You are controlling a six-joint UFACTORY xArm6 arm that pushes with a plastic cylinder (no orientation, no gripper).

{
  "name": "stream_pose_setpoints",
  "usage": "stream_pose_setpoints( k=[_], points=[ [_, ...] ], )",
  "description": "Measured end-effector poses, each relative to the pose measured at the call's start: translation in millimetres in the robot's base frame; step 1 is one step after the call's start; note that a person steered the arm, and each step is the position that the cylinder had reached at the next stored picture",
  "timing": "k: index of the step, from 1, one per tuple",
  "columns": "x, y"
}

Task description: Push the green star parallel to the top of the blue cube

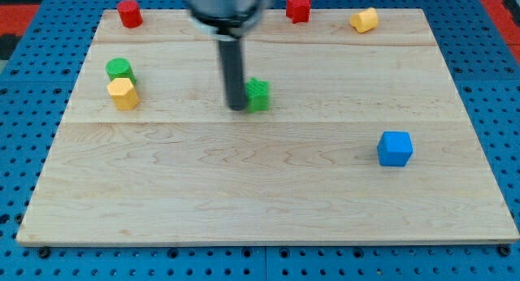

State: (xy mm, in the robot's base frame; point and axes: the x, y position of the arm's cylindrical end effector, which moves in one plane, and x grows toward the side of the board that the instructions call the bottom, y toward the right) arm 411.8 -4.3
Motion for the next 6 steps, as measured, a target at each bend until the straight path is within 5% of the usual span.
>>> stream_pose_setpoints(
  k=[2, 3, 4, 5, 6],
  points=[
    [-28.8, -6.9],
    [-54.5, 42.8],
    [-47.0, 68.0],
    [-42.4, 17.7],
    [-22.9, 79.7]
  ],
)
